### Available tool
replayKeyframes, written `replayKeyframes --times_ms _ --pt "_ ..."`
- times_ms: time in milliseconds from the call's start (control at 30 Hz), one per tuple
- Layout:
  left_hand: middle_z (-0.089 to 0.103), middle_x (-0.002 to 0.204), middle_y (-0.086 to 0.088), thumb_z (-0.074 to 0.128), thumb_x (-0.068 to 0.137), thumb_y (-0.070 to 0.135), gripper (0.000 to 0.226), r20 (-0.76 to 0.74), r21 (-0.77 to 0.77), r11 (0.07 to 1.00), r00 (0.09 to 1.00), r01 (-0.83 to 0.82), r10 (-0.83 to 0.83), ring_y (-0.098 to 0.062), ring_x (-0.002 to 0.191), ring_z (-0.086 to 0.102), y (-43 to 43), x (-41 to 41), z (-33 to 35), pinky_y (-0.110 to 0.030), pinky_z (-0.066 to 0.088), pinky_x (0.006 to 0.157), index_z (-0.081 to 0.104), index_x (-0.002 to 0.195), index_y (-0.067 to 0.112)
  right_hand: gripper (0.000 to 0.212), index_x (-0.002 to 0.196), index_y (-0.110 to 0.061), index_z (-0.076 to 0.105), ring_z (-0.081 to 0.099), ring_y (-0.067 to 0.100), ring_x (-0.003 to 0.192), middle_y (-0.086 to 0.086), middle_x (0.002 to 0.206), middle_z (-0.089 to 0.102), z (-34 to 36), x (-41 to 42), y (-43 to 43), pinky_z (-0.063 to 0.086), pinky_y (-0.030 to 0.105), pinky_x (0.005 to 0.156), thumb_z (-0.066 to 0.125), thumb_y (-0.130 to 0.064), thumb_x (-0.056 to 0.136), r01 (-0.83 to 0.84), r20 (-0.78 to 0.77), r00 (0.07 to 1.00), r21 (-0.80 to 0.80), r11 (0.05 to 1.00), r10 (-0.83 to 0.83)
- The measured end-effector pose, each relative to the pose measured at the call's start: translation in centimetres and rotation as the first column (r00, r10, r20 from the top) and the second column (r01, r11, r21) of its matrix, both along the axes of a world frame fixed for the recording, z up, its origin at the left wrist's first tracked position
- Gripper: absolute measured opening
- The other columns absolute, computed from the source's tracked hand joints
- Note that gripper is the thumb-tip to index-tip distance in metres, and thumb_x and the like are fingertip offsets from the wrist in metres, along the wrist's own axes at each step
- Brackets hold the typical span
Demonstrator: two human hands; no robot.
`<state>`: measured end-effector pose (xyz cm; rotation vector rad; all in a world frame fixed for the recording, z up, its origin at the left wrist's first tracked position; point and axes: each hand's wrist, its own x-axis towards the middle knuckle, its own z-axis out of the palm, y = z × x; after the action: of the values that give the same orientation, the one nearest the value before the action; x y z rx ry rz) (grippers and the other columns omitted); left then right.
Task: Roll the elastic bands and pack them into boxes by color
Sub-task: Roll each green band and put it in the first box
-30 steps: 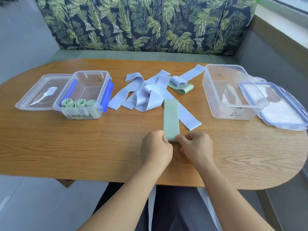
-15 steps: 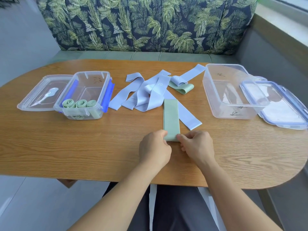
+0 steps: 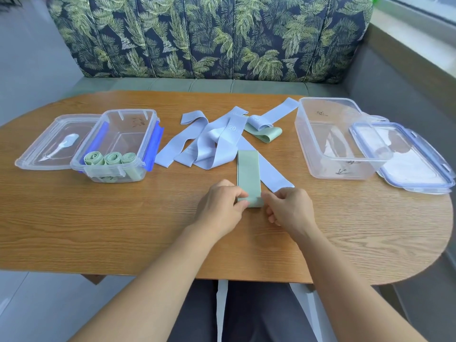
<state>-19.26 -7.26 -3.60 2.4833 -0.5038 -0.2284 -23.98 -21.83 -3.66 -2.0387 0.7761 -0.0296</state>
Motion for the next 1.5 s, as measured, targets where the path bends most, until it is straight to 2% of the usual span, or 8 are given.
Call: replayKeyframes --times_ms 133,267,400,600,767,1033,1200,1500 --pt "0.054 0.112 0.008 0.062 0.093 0.030 0.020 -0.032 -0.008 0.999 0.999 0.036 -0.037 -0.011 0.100 0.056 0.0 1.1 0.0 -0.026 0.044 0.087 0.072 0.109 0.024 0.006 0.087 -0.020 0.072 0.062 0.014 0.077 -0.009 0.078 0.068 -0.4 -1.2 0.2 0.049 0.030 0.071 0.066 -0.022 0.086 -0.016 0.174 0.984 -0.146 0.989 0.042" --pt "0.053 0.111 0.008 0.062 0.093 0.032 0.021 -0.055 0.001 0.998 0.996 0.070 -0.070 -0.009 0.099 0.055 0.1 2.0 0.3 -0.023 0.042 0.081 0.074 0.107 0.024 0.018 0.105 -0.018 0.074 0.060 0.009 0.081 -0.006 0.093 0.065 -1.2 -1.3 0.9 0.049 0.028 0.078 0.070 -0.022 0.087 -0.129 0.223 0.958 -0.232 0.964 0.181" --pt "0.053 0.109 0.003 0.060 0.094 0.029 0.021 -0.077 -0.029 0.997 0.995 0.068 -0.070 -0.012 0.097 0.055 -0.1 2.2 0.3 -0.023 0.040 0.080 0.075 0.099 0.015 0.016 0.101 -0.017 0.075 0.062 0.013 0.082 -0.004 0.090 0.069 -1.0 -0.4 0.9 0.051 0.032 0.080 0.070 -0.025 0.087 -0.093 0.200 0.970 -0.228 0.969 0.140" --pt "0.061 0.085 -0.006 0.048 0.096 0.013 0.020 -0.140 -0.206 0.917 0.938 -0.342 0.318 -0.023 0.084 0.054 -0.8 -0.1 -0.2 -0.028 0.038 0.074 0.063 0.084 0.018 0.019 0.104 -0.018 0.075 0.064 0.019 0.088 -0.003 0.088 0.072 -0.5 0.8 0.9 0.047 0.029 0.074 0.065 -0.024 0.089 -0.068 0.122 0.988 -0.214 0.974 0.095" --pt "0.045 0.065 -0.004 0.048 0.089 0.003 0.024 -0.120 -0.224 0.925 0.950 -0.308 0.288 -0.020 0.066 0.038 -1.6 -0.9 -0.7 -0.033 0.034 0.062 0.047 0.066 0.009 0.015 0.098 -0.016 0.076 0.062 0.017 0.080 -0.010 0.070 0.062 -0.5 0.7 1.1 0.045 0.027 0.072 0.064 -0.021 0.091 -0.049 0.146 0.986 -0.175 0.983 0.075" --pt "0.068 0.112 0.003 0.052 0.098 0.012 0.027 -0.200 -0.254 0.917 0.944 -0.307 0.261 -0.011 0.107 0.060 0.1 -6.2 0.2 -0.013 0.035 0.085 0.068 0.118 0.019 0.011 0.096 -0.019 0.077 0.059 -0.001 0.074 -0.013 0.079 0.066 -1.3 -4.9 2.2 0.040 0.007 0.064 0.069 -0.023 0.089 -0.039 0.215 0.974 -0.154 0.987 0.072" --pt "0.066 0.123 0.007 0.051 0.099 0.015 0.031 -0.178 -0.245 0.924 0.951 -0.293 0.254 -0.006 0.115 0.057 0.6 -8.6 0.6 -0.007 0.032 0.081 0.064 0.127 0.016 0.016 0.102 -0.017 0.076 0.061 0.007 0.079 -0.009 0.086 0.069 -1.5 -7.2 2.8 0.044 0.020 0.072 0.068 -0.023 0.090 -0.006 0.195 0.980 -0.168 0.986 0.040" --pt "0.048 0.086 0.010 0.049 0.096 0.011 0.023 -0.245 -0.204 0.947 0.949 -0.249 0.197 -0.011 0.081 0.043 0.4 -6.8 -0.1 -0.021 0.033 0.074 0.058 0.088 0.031 0.019 0.089 -0.018 0.073 0.057 0.013 0.073 -0.008 0.076 0.064 -0.9 -5.9 2.8 0.034 0.018 0.055 0.063 -0.034 0.092 0.057 0.083 0.996 -0.139 0.989 -0.045"
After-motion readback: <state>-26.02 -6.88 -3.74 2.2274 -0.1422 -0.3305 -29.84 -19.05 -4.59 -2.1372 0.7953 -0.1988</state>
